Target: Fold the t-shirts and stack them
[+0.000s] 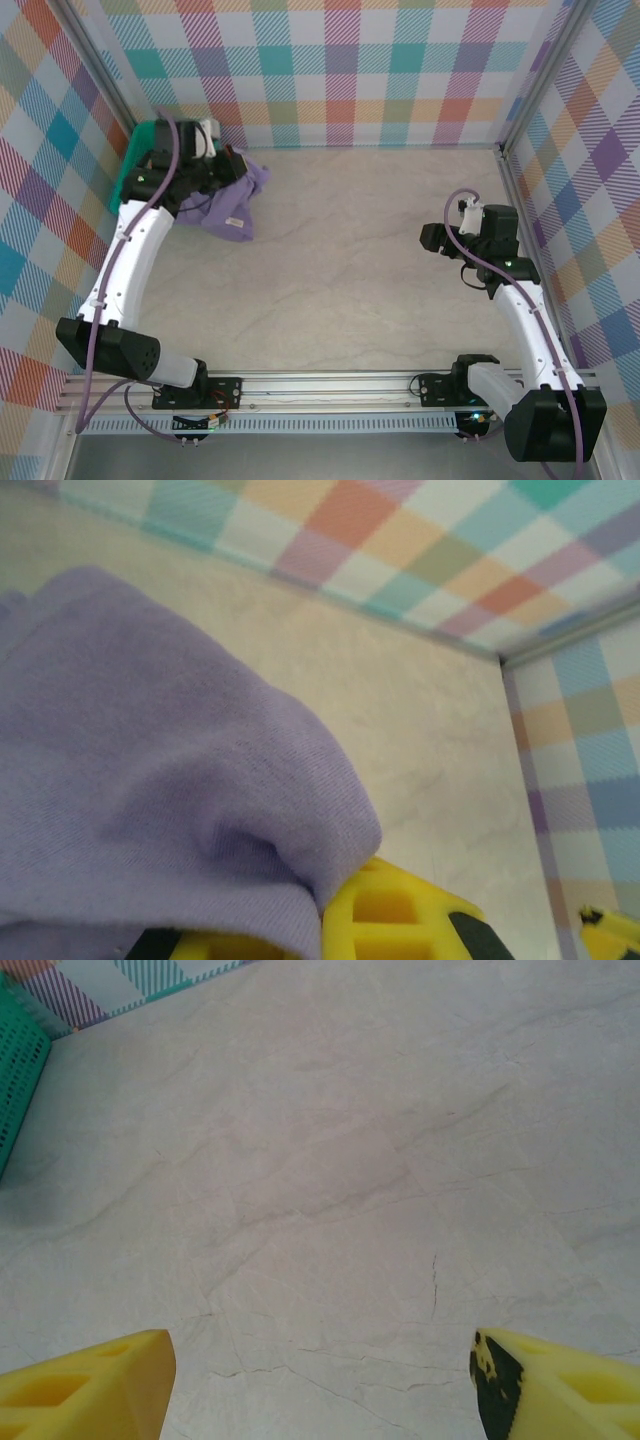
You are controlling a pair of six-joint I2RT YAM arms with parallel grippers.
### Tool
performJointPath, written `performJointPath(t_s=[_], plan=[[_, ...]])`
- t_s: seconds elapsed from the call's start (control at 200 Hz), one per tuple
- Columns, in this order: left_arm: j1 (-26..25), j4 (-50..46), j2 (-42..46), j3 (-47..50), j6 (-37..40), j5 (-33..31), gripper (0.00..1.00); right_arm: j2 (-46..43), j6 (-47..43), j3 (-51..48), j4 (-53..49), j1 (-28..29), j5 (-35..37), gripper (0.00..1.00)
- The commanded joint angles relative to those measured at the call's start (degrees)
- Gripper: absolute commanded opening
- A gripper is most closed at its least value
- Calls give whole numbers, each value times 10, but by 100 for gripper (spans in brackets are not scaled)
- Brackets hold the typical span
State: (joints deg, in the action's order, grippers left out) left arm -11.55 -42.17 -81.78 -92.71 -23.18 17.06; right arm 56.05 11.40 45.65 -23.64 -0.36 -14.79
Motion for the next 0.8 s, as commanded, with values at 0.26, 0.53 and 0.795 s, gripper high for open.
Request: performJointPath(t_s=[0.26,0.53,0.795], plan=[[-169,99,-128,99,-56,5,0,-1,7,-4,-9,4,7,81],[-281,169,-318,40,-109,48,87,-3,10,-2,-16,4,14,84],[-306,142,-336,-20,-92,35,100,0,29,2,-21,4,-7,84]])
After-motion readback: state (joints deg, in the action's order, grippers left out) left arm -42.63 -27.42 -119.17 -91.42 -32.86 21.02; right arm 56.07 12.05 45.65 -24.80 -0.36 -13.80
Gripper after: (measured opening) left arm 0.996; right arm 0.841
